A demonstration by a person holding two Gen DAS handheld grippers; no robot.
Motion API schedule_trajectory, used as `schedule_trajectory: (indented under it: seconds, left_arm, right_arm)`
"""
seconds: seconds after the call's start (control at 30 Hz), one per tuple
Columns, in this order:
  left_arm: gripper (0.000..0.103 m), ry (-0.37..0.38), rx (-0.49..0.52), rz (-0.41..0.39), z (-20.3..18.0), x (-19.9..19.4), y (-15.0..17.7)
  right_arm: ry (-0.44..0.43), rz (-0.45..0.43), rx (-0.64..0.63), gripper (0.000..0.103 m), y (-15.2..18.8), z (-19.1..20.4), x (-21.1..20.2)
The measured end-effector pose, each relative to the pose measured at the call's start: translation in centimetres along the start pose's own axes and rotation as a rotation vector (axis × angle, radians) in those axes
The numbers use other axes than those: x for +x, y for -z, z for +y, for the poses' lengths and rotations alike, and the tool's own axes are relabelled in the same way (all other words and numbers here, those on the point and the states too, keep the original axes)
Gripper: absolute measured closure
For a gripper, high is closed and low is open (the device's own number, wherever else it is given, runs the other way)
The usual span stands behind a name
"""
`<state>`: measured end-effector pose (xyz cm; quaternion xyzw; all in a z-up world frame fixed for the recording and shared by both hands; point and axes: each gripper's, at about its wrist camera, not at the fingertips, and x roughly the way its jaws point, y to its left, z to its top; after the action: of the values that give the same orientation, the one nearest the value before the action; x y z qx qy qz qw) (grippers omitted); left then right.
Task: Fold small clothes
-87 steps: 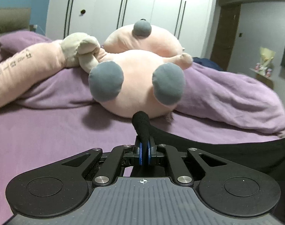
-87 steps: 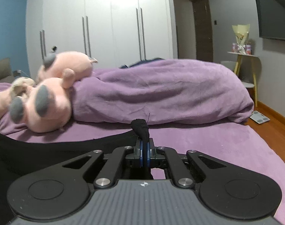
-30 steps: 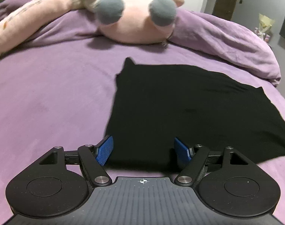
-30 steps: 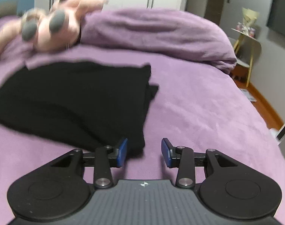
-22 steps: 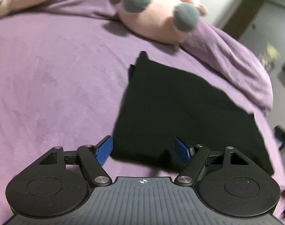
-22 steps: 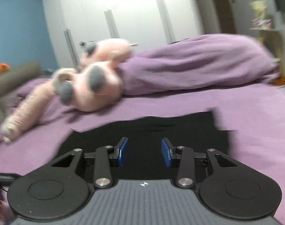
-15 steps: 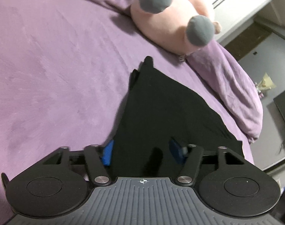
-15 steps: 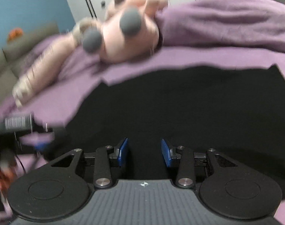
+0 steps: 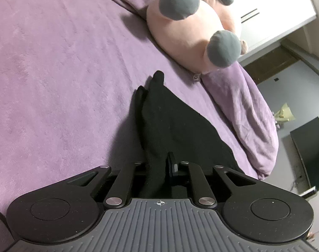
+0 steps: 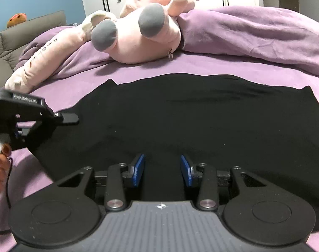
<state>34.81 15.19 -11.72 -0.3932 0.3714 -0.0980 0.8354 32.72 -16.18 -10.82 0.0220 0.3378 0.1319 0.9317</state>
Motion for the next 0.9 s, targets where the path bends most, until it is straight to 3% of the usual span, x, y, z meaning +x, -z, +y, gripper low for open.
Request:
schedule_trajectory:
  seconds: [0.13,0.23,0.37,0.57,0.7,0.83,0.9]
  left_arm:
    - [0.091,-0.009,-0.017,0.007,0.1,0.0,-0.2]
    - [0.091,-0.041,-0.010,-0.003,-0.8,-0.2,0.0]
    - [0.091,-0.042,0.088,-0.021,-3.6,-0.3,0.6]
    - [0.091,-0.062,0.176,-0.026,-5.6,-0.1,1.2]
    - [0.091,-0.080,0.067,-0.014,-4.0,0.0,0.3]
    - [0.091,-0.081,-0.053,-0.007,-2.2,-0.1,0.0]
    - [0.091,-0.078,-0.049,-0.015,-2.6,-0.3,0.1]
  right_arm:
    - [-0.027,-0.013,0.096,0.077,-0.7,-1.6,-0.7]
    - [-0.025,-0.052,0.185,0.078,-0.6,-3.7,-2.0]
    - [-0.017,-0.087,0.284,0.078,-0.3,-6.4,-3.2]
    - [-0.027,-0.115,0.298,0.078,-0.3,-7.5,-4.0]
    - [-0.013,-0.089,0.305,0.078,-0.3,-7.7,-3.7]
    - [0.033,-0.008,0.246,0.078,0.2,-7.3,-2.7]
    - [0.035,-0.023,0.255,0.078,0.4,-7.6,-3.0]
